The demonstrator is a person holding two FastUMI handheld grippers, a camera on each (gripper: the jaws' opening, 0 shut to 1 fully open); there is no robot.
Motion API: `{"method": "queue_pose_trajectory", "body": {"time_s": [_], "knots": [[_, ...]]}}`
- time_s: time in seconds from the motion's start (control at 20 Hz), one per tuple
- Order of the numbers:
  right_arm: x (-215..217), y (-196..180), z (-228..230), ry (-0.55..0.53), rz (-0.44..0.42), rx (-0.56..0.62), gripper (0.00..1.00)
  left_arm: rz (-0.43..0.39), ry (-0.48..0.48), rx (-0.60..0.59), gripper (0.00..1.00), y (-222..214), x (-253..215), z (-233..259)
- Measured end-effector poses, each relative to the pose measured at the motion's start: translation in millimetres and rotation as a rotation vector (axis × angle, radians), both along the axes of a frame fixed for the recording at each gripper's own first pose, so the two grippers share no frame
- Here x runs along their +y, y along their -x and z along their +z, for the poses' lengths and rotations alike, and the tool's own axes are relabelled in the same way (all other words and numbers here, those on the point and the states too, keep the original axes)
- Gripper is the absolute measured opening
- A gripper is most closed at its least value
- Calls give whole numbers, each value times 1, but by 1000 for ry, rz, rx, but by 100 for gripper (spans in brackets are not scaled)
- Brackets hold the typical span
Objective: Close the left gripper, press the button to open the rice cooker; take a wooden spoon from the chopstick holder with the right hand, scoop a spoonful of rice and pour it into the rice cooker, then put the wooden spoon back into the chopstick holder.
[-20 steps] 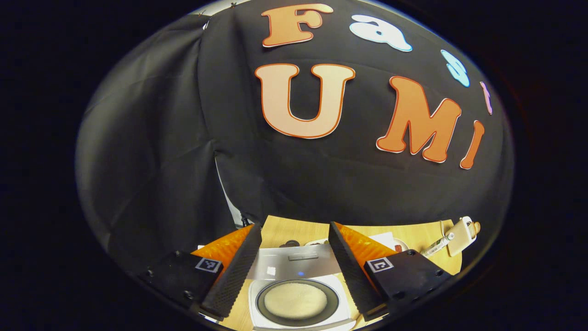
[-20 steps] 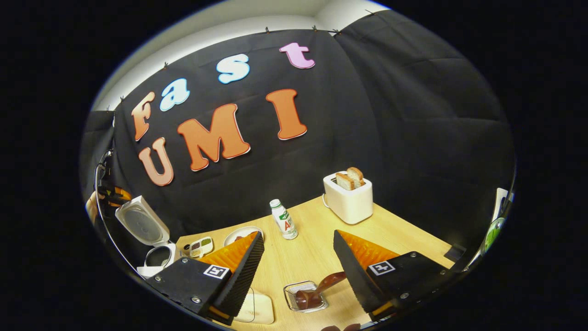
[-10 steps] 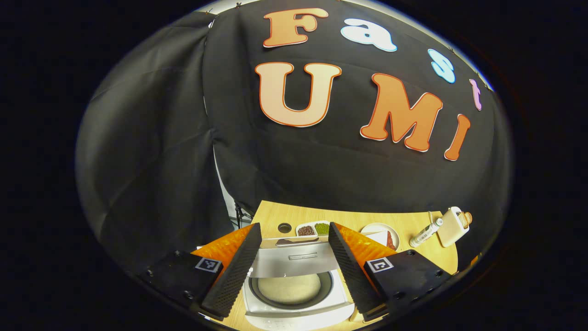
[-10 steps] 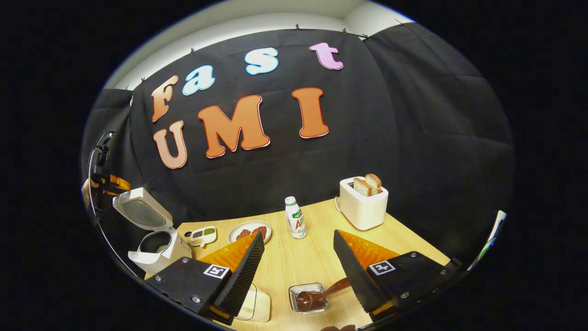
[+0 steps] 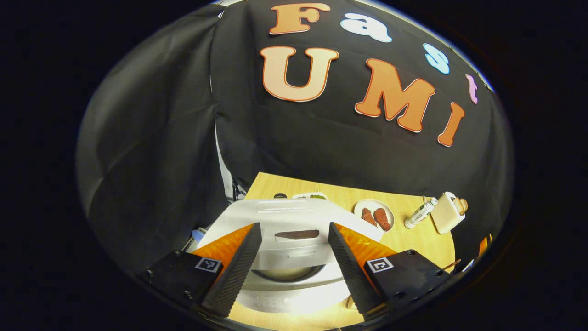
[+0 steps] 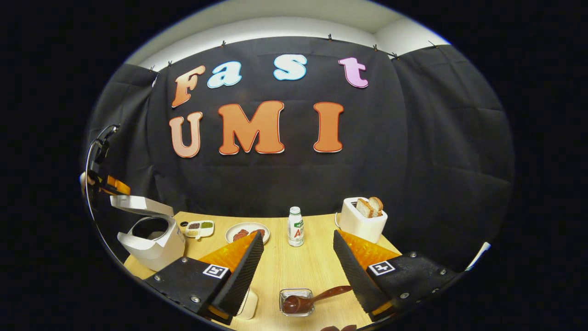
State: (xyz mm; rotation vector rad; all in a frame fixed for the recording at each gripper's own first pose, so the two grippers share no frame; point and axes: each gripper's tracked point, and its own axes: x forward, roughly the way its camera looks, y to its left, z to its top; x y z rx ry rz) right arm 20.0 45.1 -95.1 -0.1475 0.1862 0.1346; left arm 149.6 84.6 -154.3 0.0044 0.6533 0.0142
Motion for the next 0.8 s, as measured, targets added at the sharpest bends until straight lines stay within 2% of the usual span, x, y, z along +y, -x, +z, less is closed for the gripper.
{"method": "queue_pose_trajectory", "body": {"time_s": [0.25, 0.45, 0.7, 0.8], "knots": [[-3, 4, -2, -27, 2, 6, 95, 6, 8, 48, 99, 23, 5, -48], [-6, 8, -7, -44, -14, 28, 95, -6, -29, 63, 99, 36, 7, -76], [-3, 13, -10, -45, -17, 50, 95, -14, 9, 113, 99, 45, 5, -106], [-2, 17, -12, -39, -12, 58, 95, -36, -30, 156, 99, 54, 8, -126]]}}
